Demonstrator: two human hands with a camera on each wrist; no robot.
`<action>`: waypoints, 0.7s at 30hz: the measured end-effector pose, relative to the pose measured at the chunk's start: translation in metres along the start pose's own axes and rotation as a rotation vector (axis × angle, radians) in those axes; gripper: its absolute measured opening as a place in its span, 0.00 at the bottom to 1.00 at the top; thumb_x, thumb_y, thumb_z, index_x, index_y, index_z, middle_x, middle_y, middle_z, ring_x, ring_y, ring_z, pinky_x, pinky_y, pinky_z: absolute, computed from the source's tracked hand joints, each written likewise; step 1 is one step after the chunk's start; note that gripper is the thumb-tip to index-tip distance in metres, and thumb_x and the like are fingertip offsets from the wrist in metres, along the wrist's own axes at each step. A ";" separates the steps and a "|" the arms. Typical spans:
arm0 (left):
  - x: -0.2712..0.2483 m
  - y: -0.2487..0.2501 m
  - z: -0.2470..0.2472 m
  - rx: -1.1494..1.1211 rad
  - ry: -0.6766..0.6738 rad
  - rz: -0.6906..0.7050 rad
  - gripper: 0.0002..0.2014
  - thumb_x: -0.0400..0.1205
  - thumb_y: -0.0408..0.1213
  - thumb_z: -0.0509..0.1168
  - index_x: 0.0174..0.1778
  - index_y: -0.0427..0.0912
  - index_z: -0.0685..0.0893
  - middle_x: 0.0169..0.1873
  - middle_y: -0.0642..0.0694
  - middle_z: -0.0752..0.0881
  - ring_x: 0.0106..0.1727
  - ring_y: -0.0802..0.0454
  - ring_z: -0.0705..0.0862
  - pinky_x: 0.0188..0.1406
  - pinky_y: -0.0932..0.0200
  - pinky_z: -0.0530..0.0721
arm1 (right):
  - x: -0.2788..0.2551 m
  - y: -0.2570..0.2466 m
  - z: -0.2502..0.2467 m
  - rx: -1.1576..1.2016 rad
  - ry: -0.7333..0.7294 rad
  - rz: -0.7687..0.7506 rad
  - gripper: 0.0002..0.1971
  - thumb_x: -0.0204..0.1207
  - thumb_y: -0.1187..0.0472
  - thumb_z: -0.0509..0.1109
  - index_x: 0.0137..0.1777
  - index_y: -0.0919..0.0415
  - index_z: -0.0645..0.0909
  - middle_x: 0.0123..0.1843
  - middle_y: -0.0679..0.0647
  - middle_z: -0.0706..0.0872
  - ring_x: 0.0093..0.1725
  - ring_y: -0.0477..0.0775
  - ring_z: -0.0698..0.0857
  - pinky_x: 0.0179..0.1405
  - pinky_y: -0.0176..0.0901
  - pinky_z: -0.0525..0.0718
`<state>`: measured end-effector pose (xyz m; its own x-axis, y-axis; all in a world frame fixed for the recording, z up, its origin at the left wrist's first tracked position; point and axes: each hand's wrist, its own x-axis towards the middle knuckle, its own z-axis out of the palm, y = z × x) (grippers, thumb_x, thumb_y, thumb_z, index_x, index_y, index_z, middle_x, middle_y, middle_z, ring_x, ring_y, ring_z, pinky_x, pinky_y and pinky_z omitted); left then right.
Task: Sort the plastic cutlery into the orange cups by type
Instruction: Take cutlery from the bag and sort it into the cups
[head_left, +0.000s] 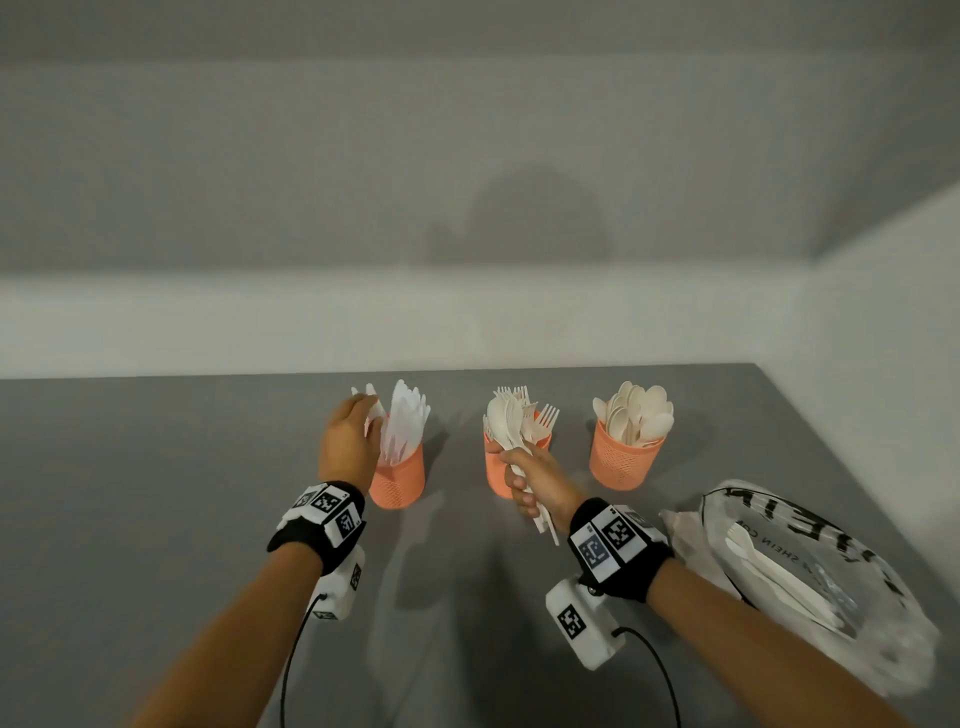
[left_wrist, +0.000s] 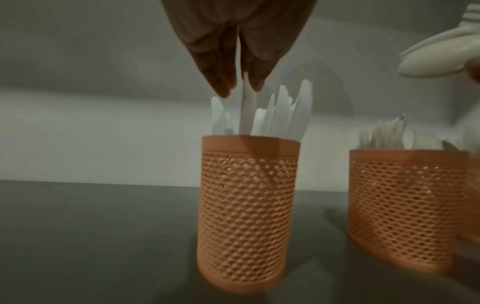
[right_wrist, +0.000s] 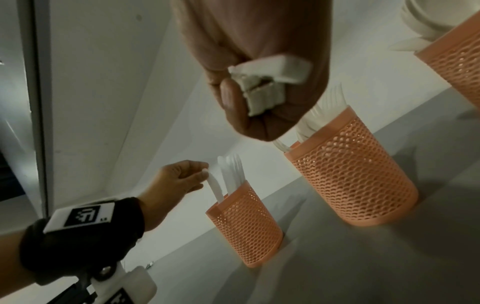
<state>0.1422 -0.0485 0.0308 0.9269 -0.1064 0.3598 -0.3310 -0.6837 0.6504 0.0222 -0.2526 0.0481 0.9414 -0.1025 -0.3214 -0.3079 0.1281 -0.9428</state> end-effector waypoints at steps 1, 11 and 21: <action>-0.001 0.003 0.000 0.007 0.044 0.025 0.17 0.80 0.26 0.62 0.65 0.30 0.79 0.64 0.31 0.79 0.66 0.35 0.77 0.67 0.49 0.75 | 0.000 0.001 0.000 -0.013 0.015 -0.017 0.11 0.82 0.63 0.55 0.57 0.56 0.76 0.23 0.48 0.64 0.14 0.41 0.61 0.13 0.30 0.58; -0.047 0.097 0.023 -0.364 -0.328 -0.097 0.16 0.80 0.49 0.64 0.36 0.39 0.82 0.30 0.45 0.85 0.32 0.52 0.80 0.38 0.56 0.79 | 0.013 0.008 0.020 -0.322 0.278 -0.288 0.15 0.80 0.64 0.61 0.66 0.65 0.74 0.50 0.52 0.81 0.52 0.55 0.83 0.50 0.38 0.78; -0.036 0.117 0.033 -0.692 -0.170 -0.375 0.06 0.83 0.34 0.59 0.41 0.39 0.75 0.38 0.38 0.87 0.41 0.40 0.88 0.44 0.49 0.88 | -0.005 0.006 0.013 -0.358 0.232 -0.246 0.14 0.76 0.61 0.64 0.61 0.52 0.74 0.53 0.55 0.84 0.52 0.56 0.82 0.54 0.46 0.77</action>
<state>0.0762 -0.1488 0.0719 0.9938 -0.1053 -0.0355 0.0250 -0.0989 0.9948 0.0177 -0.2382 0.0450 0.9491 -0.3095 -0.0582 -0.1464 -0.2701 -0.9516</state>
